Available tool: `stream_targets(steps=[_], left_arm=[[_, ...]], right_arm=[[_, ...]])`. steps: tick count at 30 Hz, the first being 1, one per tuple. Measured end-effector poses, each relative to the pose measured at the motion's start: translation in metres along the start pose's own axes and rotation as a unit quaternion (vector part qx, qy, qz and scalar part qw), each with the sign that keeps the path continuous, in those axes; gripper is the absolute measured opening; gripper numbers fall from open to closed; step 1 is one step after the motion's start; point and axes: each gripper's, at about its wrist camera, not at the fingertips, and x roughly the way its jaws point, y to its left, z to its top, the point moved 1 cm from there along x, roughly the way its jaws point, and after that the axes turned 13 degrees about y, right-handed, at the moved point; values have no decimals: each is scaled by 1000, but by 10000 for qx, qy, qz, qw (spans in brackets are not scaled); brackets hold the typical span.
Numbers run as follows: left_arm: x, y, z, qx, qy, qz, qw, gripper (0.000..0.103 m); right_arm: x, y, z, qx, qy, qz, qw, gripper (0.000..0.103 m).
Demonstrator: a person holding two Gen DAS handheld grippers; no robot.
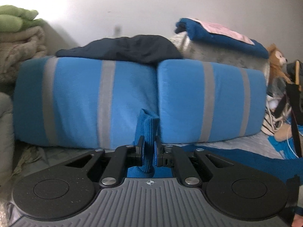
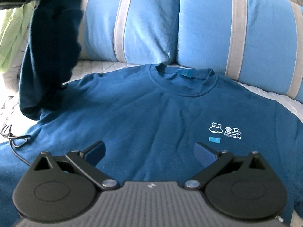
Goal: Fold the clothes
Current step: 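Carry the held sleeve with the left tool across the sweatshirt body, then open the left tool to release the sleeve, then move the open right tool to the sleeve cuff on the sweatshirt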
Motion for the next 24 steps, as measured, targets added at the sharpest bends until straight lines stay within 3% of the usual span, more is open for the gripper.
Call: stream_targets(steps=[3,4,5,7,11,17,24], left_arm=[[9,-18,2,127,47,-1,9999,17],[12,-23,3,188,39,35,9998,34],[15,-29,3,248,32,71,9997,60],[17,-38,1,387,-24,100,9992,76],[14,-36,-4,420,-28,17,9991,76],[0,1,-18,11,38,-117,9999,76],[-35,57,-46,-396,-35,232,9989,76]], right_arm=[[0,1,0,-37,12,-15,10000,103],[0,1,0,-39,12,-17,10000,103],[0,1,0,-42,12,-20,10000,103],[0,0,1,-17,22,-23,10000,103],[-1,-3,1,68,34,-21,10000,103],[-1,-3,2,52,42,-37,10000,103],[-2,-5,1,76,8,-9,10000,103]])
